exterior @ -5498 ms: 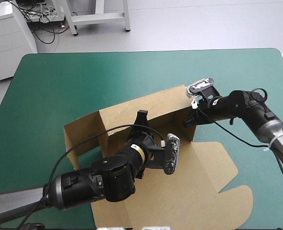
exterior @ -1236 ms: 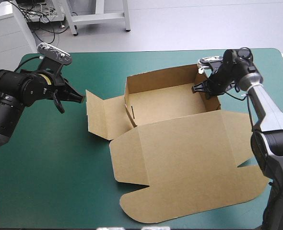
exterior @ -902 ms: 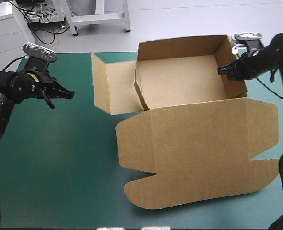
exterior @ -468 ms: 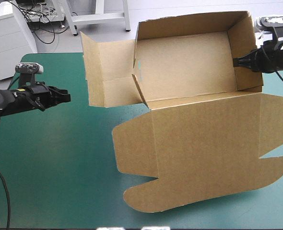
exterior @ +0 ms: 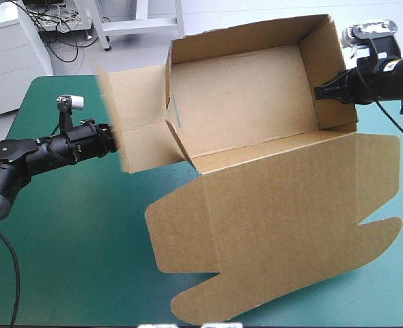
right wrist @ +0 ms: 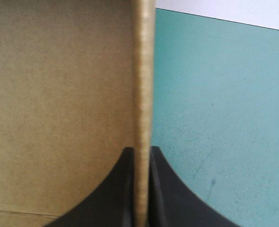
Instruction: Fold the box
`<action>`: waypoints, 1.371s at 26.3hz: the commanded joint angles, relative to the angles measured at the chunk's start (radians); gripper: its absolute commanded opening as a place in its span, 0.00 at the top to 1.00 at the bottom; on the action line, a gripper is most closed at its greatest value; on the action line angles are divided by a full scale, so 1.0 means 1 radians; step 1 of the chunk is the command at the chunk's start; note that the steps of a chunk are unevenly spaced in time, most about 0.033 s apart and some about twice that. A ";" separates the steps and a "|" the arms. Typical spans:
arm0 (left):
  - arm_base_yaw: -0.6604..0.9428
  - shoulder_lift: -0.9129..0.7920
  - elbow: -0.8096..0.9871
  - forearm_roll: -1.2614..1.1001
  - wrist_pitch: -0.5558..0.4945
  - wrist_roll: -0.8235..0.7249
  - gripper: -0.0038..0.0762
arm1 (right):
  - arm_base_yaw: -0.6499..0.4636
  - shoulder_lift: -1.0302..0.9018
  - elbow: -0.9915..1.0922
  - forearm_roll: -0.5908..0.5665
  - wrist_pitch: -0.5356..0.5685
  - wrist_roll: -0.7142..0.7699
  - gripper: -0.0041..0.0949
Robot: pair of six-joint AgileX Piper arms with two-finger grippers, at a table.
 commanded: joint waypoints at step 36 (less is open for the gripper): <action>-0.133 -0.027 -0.214 -0.214 0.208 0.017 0.33 | 0.214 -0.025 -0.025 -0.229 -0.243 0.164 0.98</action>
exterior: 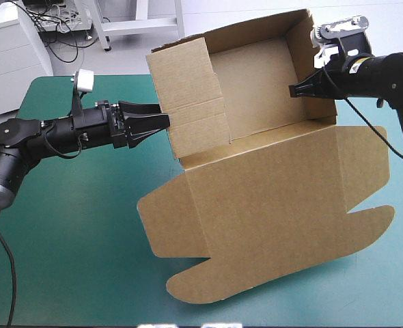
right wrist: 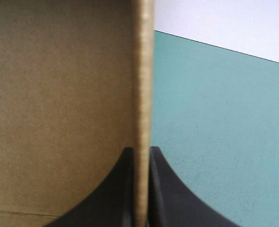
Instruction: Fold the box
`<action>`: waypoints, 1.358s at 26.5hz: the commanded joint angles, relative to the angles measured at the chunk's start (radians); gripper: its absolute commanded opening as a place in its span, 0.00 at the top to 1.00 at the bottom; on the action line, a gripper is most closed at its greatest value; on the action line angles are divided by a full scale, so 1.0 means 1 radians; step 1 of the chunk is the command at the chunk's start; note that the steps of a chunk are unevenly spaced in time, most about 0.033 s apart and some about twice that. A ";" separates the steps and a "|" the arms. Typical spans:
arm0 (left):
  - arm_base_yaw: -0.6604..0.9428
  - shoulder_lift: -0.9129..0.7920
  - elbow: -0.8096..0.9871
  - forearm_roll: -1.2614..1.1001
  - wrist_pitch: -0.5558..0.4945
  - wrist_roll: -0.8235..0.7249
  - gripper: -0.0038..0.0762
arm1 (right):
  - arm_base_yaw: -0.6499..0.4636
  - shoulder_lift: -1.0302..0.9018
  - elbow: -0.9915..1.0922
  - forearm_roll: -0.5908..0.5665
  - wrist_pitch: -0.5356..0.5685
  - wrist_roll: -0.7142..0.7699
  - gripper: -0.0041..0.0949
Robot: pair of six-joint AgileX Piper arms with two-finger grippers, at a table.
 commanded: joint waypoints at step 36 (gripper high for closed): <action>-0.385 0.224 -0.720 1.238 -0.311 -1.154 0.41 | 0.135 -0.003 -0.025 -0.223 -0.185 0.281 0.98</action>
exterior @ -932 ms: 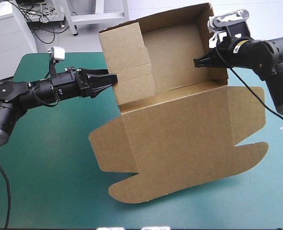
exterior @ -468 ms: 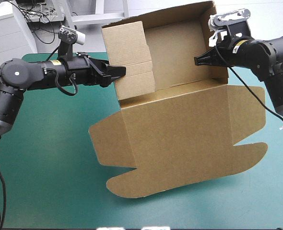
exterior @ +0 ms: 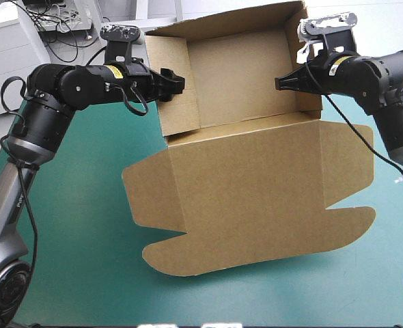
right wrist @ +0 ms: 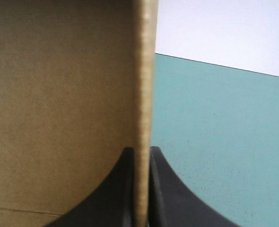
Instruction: Fold the box
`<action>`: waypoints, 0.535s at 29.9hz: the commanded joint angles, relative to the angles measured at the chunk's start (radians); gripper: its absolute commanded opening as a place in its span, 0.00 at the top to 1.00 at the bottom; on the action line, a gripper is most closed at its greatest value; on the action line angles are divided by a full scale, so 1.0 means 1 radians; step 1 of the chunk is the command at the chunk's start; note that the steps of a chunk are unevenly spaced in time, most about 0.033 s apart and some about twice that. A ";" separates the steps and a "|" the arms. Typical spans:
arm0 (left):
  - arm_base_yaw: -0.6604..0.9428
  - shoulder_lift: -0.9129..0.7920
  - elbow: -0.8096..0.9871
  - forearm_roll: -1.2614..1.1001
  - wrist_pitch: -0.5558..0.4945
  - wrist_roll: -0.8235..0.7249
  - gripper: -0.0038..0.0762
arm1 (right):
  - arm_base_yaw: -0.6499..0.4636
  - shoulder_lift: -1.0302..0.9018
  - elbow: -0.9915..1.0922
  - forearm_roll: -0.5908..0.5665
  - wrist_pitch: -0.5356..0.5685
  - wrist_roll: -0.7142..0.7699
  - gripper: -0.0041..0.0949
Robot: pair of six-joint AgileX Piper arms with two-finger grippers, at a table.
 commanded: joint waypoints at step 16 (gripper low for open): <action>-0.006 0.051 -0.051 -0.033 -0.014 -0.092 0.82 | 0.004 0.077 -0.026 0.044 -0.076 0.115 0.98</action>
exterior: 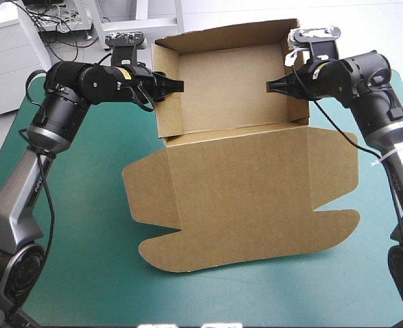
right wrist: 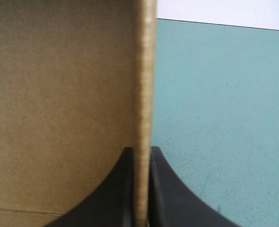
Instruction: Fold the box
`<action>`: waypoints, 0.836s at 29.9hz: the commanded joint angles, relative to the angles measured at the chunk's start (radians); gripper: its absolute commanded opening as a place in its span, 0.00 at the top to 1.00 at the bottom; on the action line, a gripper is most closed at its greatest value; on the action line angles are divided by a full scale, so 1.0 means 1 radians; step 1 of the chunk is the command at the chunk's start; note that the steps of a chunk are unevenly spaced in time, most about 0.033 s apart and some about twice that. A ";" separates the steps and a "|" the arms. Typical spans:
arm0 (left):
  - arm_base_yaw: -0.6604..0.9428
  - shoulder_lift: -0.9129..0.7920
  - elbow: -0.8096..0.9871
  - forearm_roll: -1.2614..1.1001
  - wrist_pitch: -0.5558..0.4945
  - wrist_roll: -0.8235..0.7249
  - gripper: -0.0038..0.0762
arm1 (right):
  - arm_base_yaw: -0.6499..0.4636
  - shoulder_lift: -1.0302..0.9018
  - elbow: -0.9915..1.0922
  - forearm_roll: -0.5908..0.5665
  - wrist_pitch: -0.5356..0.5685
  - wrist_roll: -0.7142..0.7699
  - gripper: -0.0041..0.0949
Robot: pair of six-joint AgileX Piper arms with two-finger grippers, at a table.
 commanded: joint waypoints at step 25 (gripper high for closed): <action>-0.016 0.278 -0.034 -0.067 0.060 0.028 0.99 | 0.004 0.259 -0.026 0.181 0.213 -0.121 0.98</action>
